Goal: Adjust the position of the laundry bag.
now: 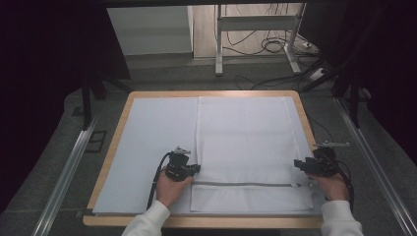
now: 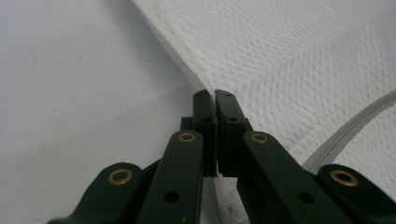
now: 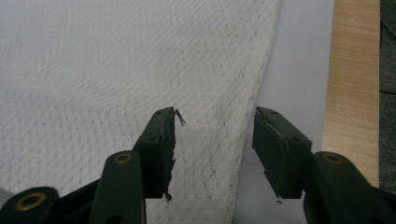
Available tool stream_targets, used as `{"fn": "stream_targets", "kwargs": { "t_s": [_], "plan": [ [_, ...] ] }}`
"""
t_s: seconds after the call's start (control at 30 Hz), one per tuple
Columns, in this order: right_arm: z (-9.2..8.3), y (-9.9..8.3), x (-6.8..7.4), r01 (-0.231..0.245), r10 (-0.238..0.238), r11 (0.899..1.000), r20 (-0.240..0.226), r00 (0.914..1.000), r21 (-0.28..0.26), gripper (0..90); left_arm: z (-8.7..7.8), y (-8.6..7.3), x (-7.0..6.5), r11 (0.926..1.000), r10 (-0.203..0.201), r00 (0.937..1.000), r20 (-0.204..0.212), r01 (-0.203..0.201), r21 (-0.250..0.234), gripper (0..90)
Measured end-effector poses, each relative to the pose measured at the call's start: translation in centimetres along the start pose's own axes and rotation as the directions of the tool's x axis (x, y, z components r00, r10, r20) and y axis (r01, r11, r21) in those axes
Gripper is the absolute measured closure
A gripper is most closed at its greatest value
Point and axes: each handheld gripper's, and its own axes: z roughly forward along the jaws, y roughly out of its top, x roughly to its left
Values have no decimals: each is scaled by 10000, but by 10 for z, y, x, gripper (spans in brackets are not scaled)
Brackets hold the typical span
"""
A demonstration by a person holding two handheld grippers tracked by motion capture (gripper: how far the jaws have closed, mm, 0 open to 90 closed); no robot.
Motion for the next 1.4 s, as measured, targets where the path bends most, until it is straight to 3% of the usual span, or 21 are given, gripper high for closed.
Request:
{"fn": "stream_targets", "kwargs": {
  "t_s": [0.43,0.8,1.4],
  "plan": [
    [6,-2,1,133,-145,9983,208,9997,561,599,-1,0,0,10000,3,10000,31,-3,-3,887],
    [8,-4,2,611,-642,9963,512,9966,601,861,-2,1,1,10000,-2,10000,82,2,-8,887],
    [7,-4,1,506,-524,9979,435,9977,399,877,-4,1,5,10000,-82,9999,131,83,-43,889]
  ]
}}
